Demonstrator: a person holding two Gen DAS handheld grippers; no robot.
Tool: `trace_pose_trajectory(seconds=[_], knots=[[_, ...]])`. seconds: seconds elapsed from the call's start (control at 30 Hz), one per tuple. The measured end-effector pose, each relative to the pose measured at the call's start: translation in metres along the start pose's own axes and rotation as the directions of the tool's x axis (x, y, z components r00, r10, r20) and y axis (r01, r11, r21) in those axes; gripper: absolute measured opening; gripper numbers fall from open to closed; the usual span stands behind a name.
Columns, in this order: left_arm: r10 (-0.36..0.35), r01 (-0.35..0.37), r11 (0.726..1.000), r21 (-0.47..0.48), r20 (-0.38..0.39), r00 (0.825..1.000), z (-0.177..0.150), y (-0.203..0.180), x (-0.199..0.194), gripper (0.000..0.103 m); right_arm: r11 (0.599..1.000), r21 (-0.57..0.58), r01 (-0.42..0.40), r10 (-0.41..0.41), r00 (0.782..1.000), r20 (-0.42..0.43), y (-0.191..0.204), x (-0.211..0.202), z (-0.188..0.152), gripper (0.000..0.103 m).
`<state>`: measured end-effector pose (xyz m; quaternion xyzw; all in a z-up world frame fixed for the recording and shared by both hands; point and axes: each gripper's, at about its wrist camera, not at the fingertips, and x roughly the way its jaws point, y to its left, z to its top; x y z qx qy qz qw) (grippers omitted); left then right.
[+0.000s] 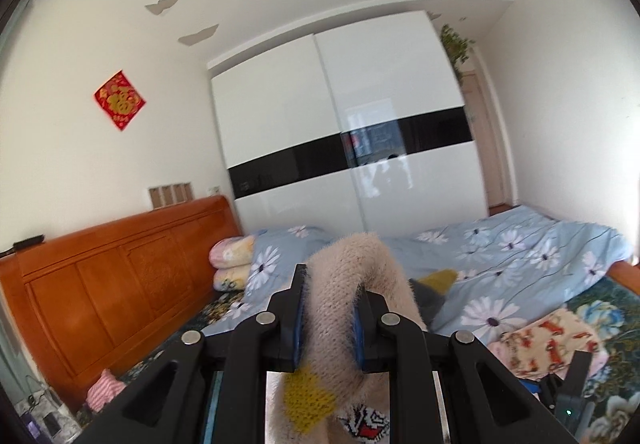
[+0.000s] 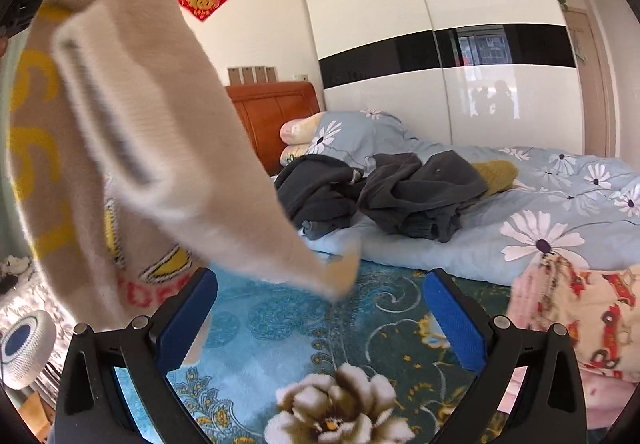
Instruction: Fold clothes
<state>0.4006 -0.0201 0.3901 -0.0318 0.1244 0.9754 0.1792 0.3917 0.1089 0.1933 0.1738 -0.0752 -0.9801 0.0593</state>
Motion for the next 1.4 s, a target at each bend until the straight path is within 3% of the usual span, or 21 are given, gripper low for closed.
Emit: trace_pose_trajectory(seconds=[0.17,0.27,0.4,0.63,0.73,0.8,0.97,1.0,1.07,1.13,1.27,1.33,1.4], knots=[[-0.049,0.047,0.998,-0.041,-0.037,0.998,-0.015,0.003,0.0,0.02,1.0,0.006,0.029,-0.029,0.999,0.026,-0.024,-0.034,0.003,0.103],[-0.077,0.059,0.992,-0.112,-0.167,0.983,-0.06,0.016,0.029,0.02,0.998,-0.002,0.07,-0.07,0.997,0.012,-0.036,-0.047,0.0,0.103],[-0.037,-0.028,0.984,-0.174,-0.356,0.934,-0.155,0.039,0.071,0.02,0.994,-0.001,0.105,-0.105,0.991,-0.084,-0.047,-0.039,-0.022,0.103],[-0.046,-0.179,0.935,-0.305,-0.607,0.794,-0.299,0.082,0.124,0.02,0.997,-0.012,0.074,-0.074,0.952,-0.296,-0.036,-0.001,-0.072,0.103],[-0.065,-0.199,0.92,-0.337,-0.634,0.771,-0.327,0.093,0.131,0.023,0.997,-0.053,0.05,-0.065,0.939,-0.337,-0.023,0.013,-0.085,0.103],[-0.085,-0.197,0.914,-0.355,-0.64,0.763,-0.34,0.099,0.136,0.023,0.993,-0.108,0.046,-0.083,0.925,-0.371,-0.015,0.024,-0.093,0.103],[-0.192,-0.134,0.881,-0.453,-0.604,0.774,-0.35,0.113,0.133,0.029,0.967,-0.249,0.05,-0.152,0.9,-0.408,0.001,0.049,-0.106,0.103],[-0.212,-0.122,0.875,-0.468,-0.599,0.772,-0.352,0.116,0.129,0.032,0.957,-0.285,0.051,-0.168,0.9,-0.402,0.005,0.052,-0.107,0.103],[-0.233,-0.098,0.872,-0.479,-0.583,0.779,-0.353,0.12,0.117,0.054,0.926,-0.374,0.051,-0.206,0.899,-0.386,0.01,0.059,-0.11,0.103],[-0.218,-0.088,0.89,-0.447,-0.588,0.779,-0.357,0.12,0.112,0.064,0.882,-0.467,0.064,-0.256,0.897,-0.36,0.015,0.066,-0.116,0.103],[-0.16,-0.083,0.936,-0.343,-0.623,0.766,-0.369,0.114,0.112,0.067,0.802,-0.589,0.097,-0.327,0.897,-0.298,0.02,0.074,-0.121,0.101],[-0.13,-0.079,0.954,-0.289,-0.638,0.759,-0.375,0.111,0.112,0.067,0.79,-0.605,0.103,-0.337,0.897,-0.287,0.018,0.078,-0.121,0.098],[-0.099,-0.075,0.969,-0.234,-0.65,0.753,-0.381,0.108,0.112,0.067,0.775,-0.62,0.123,-0.356,0.896,-0.267,0.018,0.082,-0.119,0.083]])
